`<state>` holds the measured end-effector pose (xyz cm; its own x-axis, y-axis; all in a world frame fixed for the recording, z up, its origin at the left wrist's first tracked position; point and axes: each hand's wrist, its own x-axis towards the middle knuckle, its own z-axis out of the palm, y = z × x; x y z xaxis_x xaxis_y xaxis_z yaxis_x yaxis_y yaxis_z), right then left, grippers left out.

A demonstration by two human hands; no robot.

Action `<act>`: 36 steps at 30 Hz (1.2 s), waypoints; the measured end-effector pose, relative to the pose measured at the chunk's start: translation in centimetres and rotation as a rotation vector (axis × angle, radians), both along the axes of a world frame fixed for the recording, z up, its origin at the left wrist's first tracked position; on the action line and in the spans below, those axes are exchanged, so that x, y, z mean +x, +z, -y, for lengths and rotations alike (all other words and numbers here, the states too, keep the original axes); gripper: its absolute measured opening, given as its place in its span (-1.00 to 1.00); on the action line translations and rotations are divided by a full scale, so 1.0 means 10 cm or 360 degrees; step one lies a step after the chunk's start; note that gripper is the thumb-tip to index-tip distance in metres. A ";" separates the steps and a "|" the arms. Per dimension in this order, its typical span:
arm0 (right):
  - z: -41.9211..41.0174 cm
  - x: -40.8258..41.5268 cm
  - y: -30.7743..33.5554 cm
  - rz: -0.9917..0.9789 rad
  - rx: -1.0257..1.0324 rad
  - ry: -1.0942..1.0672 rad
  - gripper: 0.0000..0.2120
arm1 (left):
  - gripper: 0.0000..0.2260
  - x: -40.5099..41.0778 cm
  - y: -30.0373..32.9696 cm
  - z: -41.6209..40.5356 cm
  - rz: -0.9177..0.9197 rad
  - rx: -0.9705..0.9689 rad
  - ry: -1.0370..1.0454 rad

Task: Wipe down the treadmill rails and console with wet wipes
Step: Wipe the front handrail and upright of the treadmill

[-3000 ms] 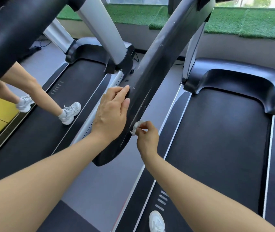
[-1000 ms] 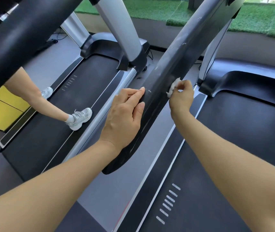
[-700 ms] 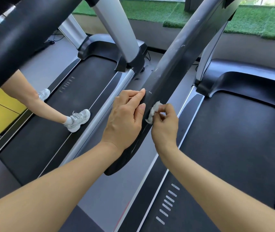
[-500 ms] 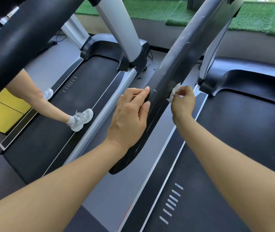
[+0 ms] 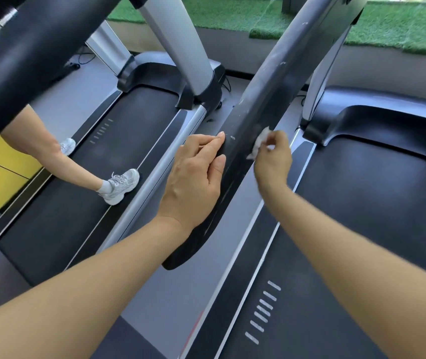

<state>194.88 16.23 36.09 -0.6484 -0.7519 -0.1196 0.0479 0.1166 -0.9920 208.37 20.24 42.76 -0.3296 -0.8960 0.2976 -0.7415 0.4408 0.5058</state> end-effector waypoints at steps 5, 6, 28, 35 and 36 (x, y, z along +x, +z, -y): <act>0.02 -0.01 0.01 -0.0043 0.0167 -0.0014 -0.78 | -0.62 -0.01 0.00 0.00 -0.0012 0.0004 0.0000; -0.17 0.12 0.06 -0.0027 0.0111 0.0038 -0.81 | -0.62 -0.02 0.00 0.01 -0.0015 -0.0001 0.0001; -1.03 0.68 0.09 0.0246 -0.0079 0.0445 -0.77 | -0.64 0.01 0.01 -0.01 0.0000 -0.0018 -0.0014; -0.21 0.12 -0.01 0.0052 0.0137 0.0060 -0.84 | -0.65 0.00 0.02 -0.02 0.0024 -0.0001 -0.0013; -0.18 0.11 -0.01 0.0050 0.0127 0.0045 -0.82 | -0.65 0.00 0.02 -0.02 0.0028 -0.0002 -0.0016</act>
